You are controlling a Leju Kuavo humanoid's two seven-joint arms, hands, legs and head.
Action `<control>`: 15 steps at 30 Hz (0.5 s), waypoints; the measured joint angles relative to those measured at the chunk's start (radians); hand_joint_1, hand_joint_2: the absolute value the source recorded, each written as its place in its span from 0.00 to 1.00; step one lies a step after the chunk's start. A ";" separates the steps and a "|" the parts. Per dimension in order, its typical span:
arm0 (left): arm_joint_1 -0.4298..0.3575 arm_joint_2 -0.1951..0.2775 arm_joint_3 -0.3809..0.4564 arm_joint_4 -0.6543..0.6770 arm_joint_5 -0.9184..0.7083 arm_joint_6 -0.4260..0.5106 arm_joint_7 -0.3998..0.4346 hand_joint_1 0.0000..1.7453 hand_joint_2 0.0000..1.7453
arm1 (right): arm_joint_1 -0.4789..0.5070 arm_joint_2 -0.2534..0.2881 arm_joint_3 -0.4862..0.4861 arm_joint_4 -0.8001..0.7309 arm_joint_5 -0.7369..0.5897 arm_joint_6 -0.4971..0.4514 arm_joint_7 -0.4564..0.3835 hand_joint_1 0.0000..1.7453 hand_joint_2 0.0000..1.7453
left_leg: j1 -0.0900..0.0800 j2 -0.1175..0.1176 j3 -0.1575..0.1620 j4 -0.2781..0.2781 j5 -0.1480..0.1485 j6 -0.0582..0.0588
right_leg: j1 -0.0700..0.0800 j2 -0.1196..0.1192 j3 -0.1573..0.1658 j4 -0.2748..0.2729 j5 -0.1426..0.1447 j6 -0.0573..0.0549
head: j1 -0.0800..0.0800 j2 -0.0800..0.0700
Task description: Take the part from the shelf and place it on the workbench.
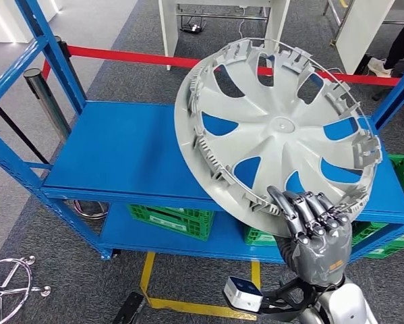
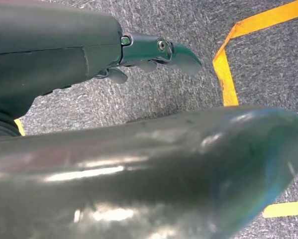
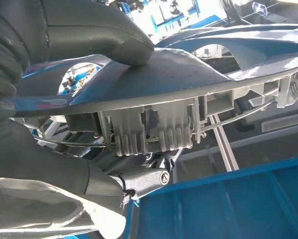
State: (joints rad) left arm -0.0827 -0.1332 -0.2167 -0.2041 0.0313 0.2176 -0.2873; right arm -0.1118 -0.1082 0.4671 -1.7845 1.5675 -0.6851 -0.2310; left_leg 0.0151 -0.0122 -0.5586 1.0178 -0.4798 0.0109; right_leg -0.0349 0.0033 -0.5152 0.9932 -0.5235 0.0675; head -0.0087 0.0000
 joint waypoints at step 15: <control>-0.009 -0.005 0.000 0.000 -0.011 0.014 0.001 0.00 0.00 | 0.010 0.001 -0.009 -0.009 0.001 0.000 -0.005 1.00 1.00 | 0.010 0.003 -0.049 0.011 0.044 -0.036 | 0.004 0.006 -0.022 0.037 -0.004 -0.018 | 0.000 0.000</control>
State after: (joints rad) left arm -0.0919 -0.1380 -0.2171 -0.2041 0.0202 0.2316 -0.2862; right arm -0.1021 -0.1076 0.4577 -1.7939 1.5686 -0.6849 -0.2361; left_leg 0.0249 -0.0089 -0.6078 1.0291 -0.4355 -0.0246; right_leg -0.0307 0.0095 -0.5375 1.0305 -0.5274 0.0497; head -0.0085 0.0000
